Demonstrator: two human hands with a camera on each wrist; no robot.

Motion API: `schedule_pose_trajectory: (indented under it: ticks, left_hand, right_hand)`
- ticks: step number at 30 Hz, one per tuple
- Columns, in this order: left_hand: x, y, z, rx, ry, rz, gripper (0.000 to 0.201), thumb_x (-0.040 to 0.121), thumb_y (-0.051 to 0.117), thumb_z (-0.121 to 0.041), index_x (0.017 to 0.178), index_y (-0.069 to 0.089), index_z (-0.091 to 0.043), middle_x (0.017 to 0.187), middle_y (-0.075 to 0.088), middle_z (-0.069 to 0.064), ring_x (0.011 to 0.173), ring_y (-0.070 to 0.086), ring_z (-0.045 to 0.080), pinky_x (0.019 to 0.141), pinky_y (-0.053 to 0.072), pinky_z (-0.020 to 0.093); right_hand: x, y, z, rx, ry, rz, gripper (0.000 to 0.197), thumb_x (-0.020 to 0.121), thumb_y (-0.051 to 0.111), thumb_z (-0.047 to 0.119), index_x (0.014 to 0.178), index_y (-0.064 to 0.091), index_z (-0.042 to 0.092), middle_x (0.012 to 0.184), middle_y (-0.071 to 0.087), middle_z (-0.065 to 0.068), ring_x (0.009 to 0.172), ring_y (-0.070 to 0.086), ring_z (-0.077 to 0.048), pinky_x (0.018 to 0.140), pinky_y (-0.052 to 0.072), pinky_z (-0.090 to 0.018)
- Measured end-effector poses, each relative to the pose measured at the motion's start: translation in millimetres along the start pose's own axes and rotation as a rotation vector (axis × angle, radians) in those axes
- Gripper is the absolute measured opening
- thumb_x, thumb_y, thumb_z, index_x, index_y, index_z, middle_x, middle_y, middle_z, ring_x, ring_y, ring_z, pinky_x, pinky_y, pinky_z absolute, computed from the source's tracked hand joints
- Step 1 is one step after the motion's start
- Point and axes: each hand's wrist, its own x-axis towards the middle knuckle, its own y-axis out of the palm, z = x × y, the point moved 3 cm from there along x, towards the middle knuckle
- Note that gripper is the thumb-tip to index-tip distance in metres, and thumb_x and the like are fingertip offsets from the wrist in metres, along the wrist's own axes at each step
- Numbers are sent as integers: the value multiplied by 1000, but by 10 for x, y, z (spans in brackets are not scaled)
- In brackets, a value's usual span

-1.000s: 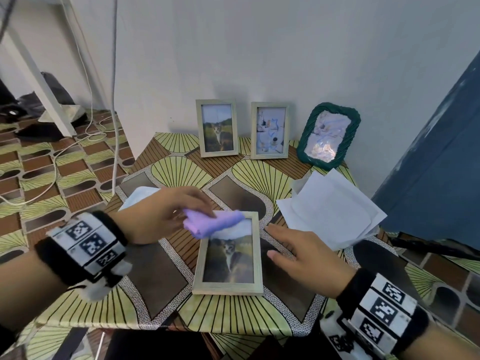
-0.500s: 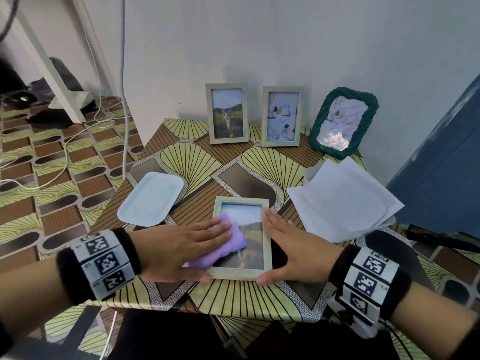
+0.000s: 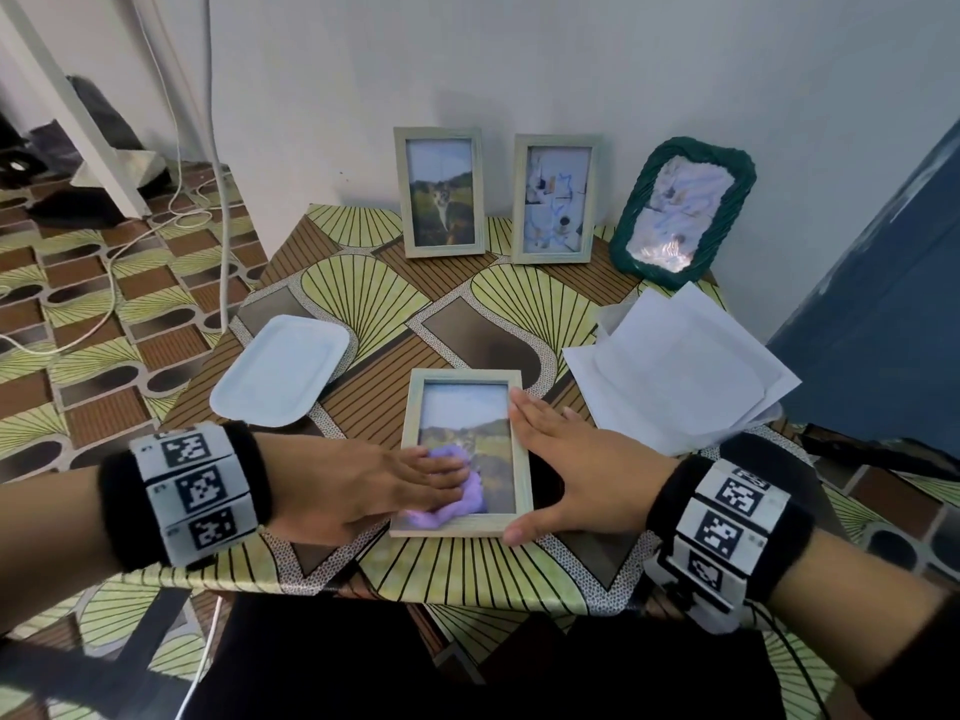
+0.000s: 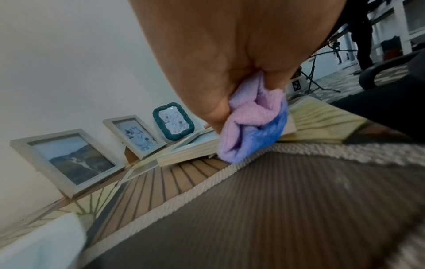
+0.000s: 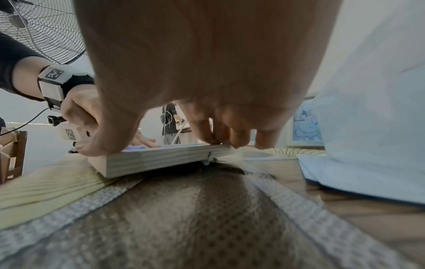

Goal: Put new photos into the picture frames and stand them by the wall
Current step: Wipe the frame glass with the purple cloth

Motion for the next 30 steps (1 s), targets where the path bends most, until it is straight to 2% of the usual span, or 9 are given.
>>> schedule_pose_trajectory:
  ticks: [4, 8, 12, 17, 20, 22, 24, 27, 30]
  left_hand:
    - [189, -58, 3, 40, 7, 13, 78, 91, 46, 6, 155, 15, -24, 161, 7, -10, 147, -4, -5, 120, -4, 20]
    - [380, -75, -7, 78, -9, -45, 79, 88, 46, 10, 156, 17, -20, 163, 9, -5, 148, -4, -1, 110, -14, 10]
    - [486, -78, 45, 100, -132, -129, 76, 91, 44, 5, 156, 11, -17, 163, 4, -1, 149, -7, 6, 108, -18, 11]
    - [628, -242, 214, 234, -354, -94, 77, 94, 44, 3, 157, 4, -15, 165, 1, 3, 151, 2, 13, 123, 10, 31]
    - [665, -277, 259, 316, -380, -60, 71, 97, 47, -4, 156, 9, -12, 164, 9, 7, 151, 11, 18, 123, 16, 34]
    - [609, -277, 274, 365, -387, -62, 64, 98, 47, -6, 155, 19, -9, 162, 22, 10, 148, 23, 22, 121, 23, 35]
    - [513, -280, 303, 350, -376, -104, 56, 96, 46, -4, 149, 33, -9, 153, 39, 11, 141, 36, 24, 115, 33, 38]
    - [327, -284, 320, 236, -370, -187, 46, 91, 48, -2, 136, 50, -10, 145, 48, 7, 134, 46, 25, 108, 39, 38]
    - [72, -307, 352, 17, -389, -473, 41, 89, 54, 2, 129, 57, -6, 141, 54, 8, 132, 49, 23, 104, 41, 37]
  right_hand:
    - [2, 1, 2, 14, -8, -1, 129, 69, 50, 86, 152, -19, 15, 157, -30, 4, 145, -22, -4, 122, -4, -31]
    - [-14, -4, 12, 21, -13, -11, 128, 70, 51, 85, 153, -16, 13, 157, -30, 3, 145, -22, -4, 123, -2, -32]
    - [-26, -13, 36, 15, -6, -24, 128, 70, 50, 85, 154, -14, 13, 158, -29, 1, 146, -19, -6, 121, -4, -29]
    - [-23, -76, 67, -65, 32, -55, 128, 68, 46, 89, 155, -8, 13, 162, -18, -3, 149, -12, -11, 117, -6, -28]
    - [-11, -123, 104, -154, 52, -60, 129, 67, 41, 92, 155, -5, 9, 163, -11, -7, 150, -5, -16, 115, -7, -30]
    - [-4, -140, 126, -180, 66, -51, 131, 66, 41, 93, 155, -5, 8, 163, -10, -7, 150, -2, -19, 111, -9, -29]
    - [-3, -153, 137, -190, 74, -46, 131, 65, 42, 93, 155, -4, 8, 163, -10, -7, 150, -2, -19, 110, -8, -28]
    - [-6, -152, 145, -191, 69, -47, 132, 65, 43, 93, 155, -4, 8, 163, -11, -7, 150, -3, -17, 116, -6, -31]
    - [-5, -144, 143, -182, 71, -45, 133, 64, 41, 94, 154, -6, 8, 163, -13, -7, 150, -4, -15, 120, -3, -32]
